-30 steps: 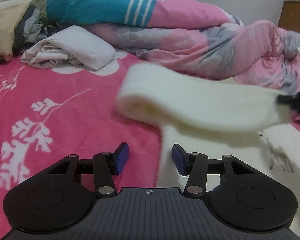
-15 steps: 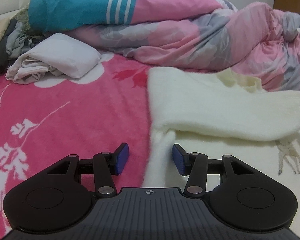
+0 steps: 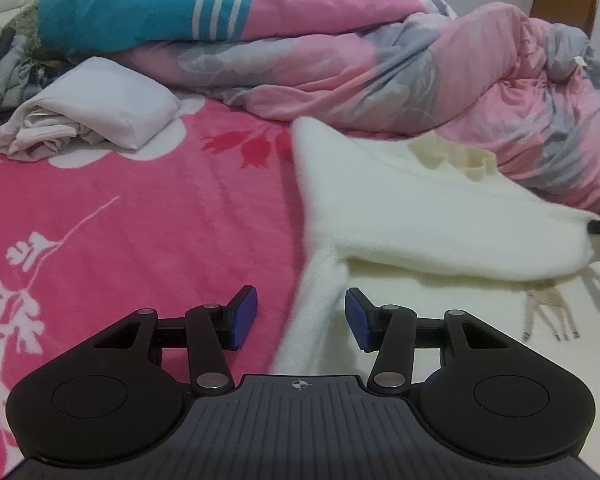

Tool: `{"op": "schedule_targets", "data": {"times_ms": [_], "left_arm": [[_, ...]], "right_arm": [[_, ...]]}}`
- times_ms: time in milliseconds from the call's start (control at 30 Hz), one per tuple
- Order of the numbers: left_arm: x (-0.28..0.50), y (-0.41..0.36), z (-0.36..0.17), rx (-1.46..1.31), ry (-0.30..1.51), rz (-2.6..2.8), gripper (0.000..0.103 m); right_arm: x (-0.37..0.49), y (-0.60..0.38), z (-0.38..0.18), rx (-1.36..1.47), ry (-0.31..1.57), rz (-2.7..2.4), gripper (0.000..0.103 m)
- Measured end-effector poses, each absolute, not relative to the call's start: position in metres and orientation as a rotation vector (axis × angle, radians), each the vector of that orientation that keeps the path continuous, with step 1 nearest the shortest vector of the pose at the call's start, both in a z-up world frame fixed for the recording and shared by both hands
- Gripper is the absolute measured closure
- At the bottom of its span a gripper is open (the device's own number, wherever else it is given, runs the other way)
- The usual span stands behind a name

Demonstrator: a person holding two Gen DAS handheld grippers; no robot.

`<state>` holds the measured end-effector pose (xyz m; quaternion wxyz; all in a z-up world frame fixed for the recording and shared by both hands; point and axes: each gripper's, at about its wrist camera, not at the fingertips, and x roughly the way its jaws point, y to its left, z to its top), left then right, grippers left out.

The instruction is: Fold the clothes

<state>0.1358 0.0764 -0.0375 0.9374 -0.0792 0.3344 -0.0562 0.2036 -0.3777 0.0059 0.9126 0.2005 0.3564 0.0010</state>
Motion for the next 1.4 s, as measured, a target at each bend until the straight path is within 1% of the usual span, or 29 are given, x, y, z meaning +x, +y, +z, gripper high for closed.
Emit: {"op": "schedule_targets", "data": {"times_ms": [167,267,333,400,500,633,767,867,933,1000,1067,1167,1233,1333,1367,1400], "left_arm": [[0.137,0.071,-0.038,-0.133,0.677,-0.116,0.054],[0.142,0.069,-0.044,-0.121,0.701,-0.107,0.054],[0.141,0.068,-0.046,-0.115,0.699,-0.104,0.054],[0.138,0.07,-0.043,-0.115,0.702,-0.11,0.054],[0.131,0.079,-0.037,-0.141,0.707,-0.134,0.054],[0.121,0.097,-0.022,-0.219,0.661,-0.171,0.053],[0.14,0.093,-0.017,-0.25,0.627,-0.134,0.051],[0.16,0.091,-0.027,-0.278,0.623,-0.088,0.051],[0.173,0.091,-0.037,-0.292,0.635,-0.064,0.051],[0.178,0.092,-0.044,-0.303,0.649,-0.073,0.051],[0.179,0.093,-0.048,-0.305,0.651,-0.087,0.051],[0.177,0.093,-0.051,-0.282,0.64,-0.113,0.051],[0.176,0.095,-0.055,-0.3,0.638,-0.121,0.05],[0.174,0.096,-0.058,-0.312,0.625,-0.128,0.05],[0.173,0.095,-0.059,-0.311,0.622,-0.131,0.049],[0.173,0.095,-0.061,-0.309,0.619,-0.134,0.049]], "right_arm": [[0.195,-0.391,0.008,0.459,0.746,0.02,0.098],[0.196,-0.401,-0.009,0.487,0.789,-0.002,0.098],[0.199,-0.407,-0.027,0.504,0.832,-0.028,0.096],[0.193,-0.418,-0.034,0.561,0.803,-0.028,0.09],[0.174,-0.436,-0.027,0.622,0.721,-0.102,0.089],[0.152,-0.436,-0.003,0.52,0.666,-0.123,0.088],[0.157,-0.389,0.018,0.329,0.641,0.01,0.088],[0.172,-0.348,0.014,0.2,0.651,0.111,0.088],[0.183,-0.332,0.003,0.138,0.689,0.126,0.089],[0.195,-0.327,-0.023,0.049,0.787,0.078,0.089],[0.194,-0.332,-0.037,0.05,0.805,0.078,0.09],[0.195,-0.326,-0.017,0.027,0.829,0.003,0.088],[0.196,-0.3,0.0,-0.059,0.798,0.02,0.088],[0.208,-0.238,0.023,-0.114,0.743,0.189,0.088],[0.214,-0.215,0.029,-0.129,0.729,0.255,0.087],[0.22,-0.193,0.034,-0.144,0.714,0.321,0.082]]}}
